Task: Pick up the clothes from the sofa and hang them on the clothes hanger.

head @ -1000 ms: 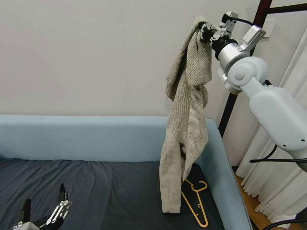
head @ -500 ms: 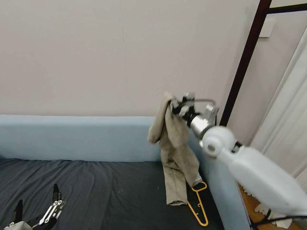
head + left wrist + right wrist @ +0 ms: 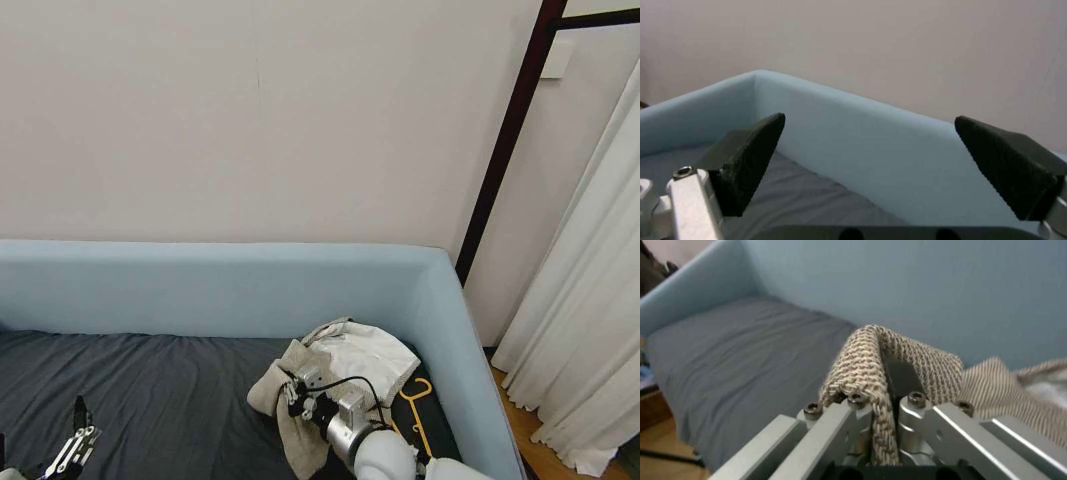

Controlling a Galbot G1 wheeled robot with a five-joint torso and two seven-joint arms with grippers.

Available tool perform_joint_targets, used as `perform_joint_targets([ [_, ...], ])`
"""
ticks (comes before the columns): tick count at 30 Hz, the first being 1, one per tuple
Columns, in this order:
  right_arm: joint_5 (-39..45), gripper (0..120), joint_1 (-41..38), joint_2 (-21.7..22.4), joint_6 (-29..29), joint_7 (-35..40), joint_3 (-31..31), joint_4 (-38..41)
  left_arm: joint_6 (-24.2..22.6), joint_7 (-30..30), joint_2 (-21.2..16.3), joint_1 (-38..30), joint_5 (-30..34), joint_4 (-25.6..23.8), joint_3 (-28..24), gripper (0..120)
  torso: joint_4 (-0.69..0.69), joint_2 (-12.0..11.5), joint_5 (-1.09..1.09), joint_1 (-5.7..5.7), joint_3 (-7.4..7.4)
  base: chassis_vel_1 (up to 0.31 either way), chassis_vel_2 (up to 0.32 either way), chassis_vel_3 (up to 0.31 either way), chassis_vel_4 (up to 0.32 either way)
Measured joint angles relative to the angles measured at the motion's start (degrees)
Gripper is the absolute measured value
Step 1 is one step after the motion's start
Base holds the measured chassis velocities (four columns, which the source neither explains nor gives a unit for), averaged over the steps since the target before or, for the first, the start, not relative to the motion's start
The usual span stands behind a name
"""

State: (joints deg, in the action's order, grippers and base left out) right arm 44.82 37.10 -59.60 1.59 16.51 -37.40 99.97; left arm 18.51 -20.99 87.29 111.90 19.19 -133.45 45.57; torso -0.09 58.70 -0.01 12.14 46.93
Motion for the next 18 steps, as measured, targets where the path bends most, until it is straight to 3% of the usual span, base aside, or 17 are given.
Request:
perform_joint_targets([
  [5,2.43,7,1.27,0.23,6.24,4.22,-2.45,4.07,0.09,0.31,0.91,-0.51,-0.38,0.55,-0.69,100,-0.01,0.0,0.0,0.0,0.0,0.0,0.0,0.0,0.0],
  [11,5.38,32,1.65,-0.71,18.93,13.74,-4.29,10.6,0.26,0.41,1.33,-0.64,-1.02,1.25,-0.84,100,0.0,0.0,0.01,0.0,0.0,0.0,0.0,0.0,0.0],
  [16,4.79,50,0.87,-0.84,24.6,17.05,-5.13,14.22,0.17,0.43,1.03,-0.68,-1.05,1.25,-0.43,100,0.0,0.0,0.01,0.0,0.01,0.0,0.0,0.0,0.0],
  [18,4.75,51,0.8,-0.82,25.37,17.51,-5.23,14.9,0.12,0.43,0.95,-0.69,-1.04,1.25,-0.37,100,0.0,0.0,0.0,0.0,0.01,0.0,0.0,0.0,0.0],
])
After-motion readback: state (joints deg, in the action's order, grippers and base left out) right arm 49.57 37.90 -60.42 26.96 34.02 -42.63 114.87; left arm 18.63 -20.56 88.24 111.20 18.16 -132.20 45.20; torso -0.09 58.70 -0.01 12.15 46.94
